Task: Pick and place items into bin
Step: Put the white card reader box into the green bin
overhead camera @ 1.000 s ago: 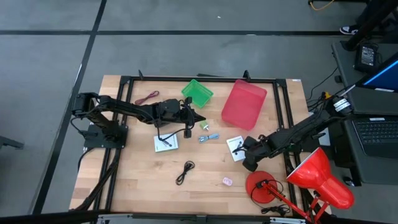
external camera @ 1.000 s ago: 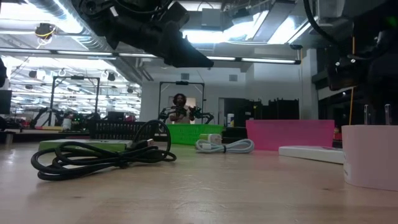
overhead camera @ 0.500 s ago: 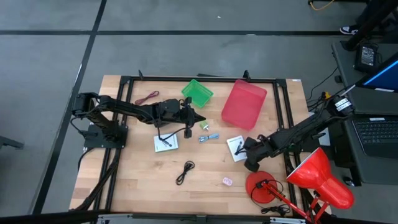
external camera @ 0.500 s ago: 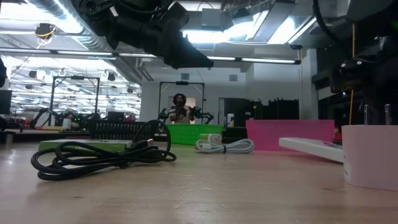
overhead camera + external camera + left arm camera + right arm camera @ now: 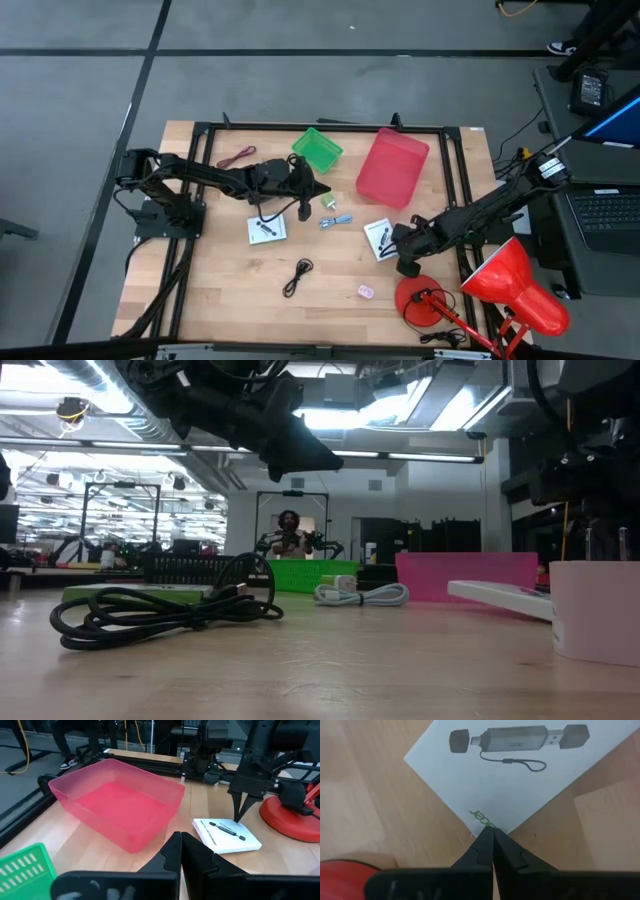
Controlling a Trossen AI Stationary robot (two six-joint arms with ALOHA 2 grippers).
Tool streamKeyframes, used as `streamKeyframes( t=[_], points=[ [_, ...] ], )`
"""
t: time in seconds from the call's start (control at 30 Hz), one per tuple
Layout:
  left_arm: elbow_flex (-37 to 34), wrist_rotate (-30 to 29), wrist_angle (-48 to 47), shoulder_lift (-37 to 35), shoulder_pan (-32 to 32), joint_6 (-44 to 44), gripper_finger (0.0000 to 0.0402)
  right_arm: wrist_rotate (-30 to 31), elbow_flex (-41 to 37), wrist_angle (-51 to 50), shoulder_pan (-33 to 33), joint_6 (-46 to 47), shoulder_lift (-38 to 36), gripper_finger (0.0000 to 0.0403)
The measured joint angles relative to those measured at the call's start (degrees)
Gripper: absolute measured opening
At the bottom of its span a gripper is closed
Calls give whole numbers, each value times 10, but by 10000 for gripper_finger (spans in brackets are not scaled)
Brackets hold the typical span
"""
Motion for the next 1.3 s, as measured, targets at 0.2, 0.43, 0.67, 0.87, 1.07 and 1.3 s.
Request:
streamKeyframes(
  t=[0.2, 0.43, 0.67, 0.87, 1.07, 1.3],
  points=[
    [0, 0, 2, 0, 0, 0, 2, 1, -1, 6, 0, -24, 0, 0],
    [0, 0, 3, 0, -7, -38, 2, 16, -2, 18, 0, -26, 2, 0],
    [0, 0, 2, 0, -27, -49, 2, 20, -2, 40, -1, -39, 2, 0],
    [0, -4, 2, 0, -35, -49, 2, 31, -3, 63, -2, -43, 2, 0],
    [0, -19, -4, 4, -35, -83, 25, 30, -3, 71, -20, -52, 2, 0],
    [0, -14, 12, 34, -38, -126, 95, 30, -3, 93, -47, -85, 3, 0]
  ],
)
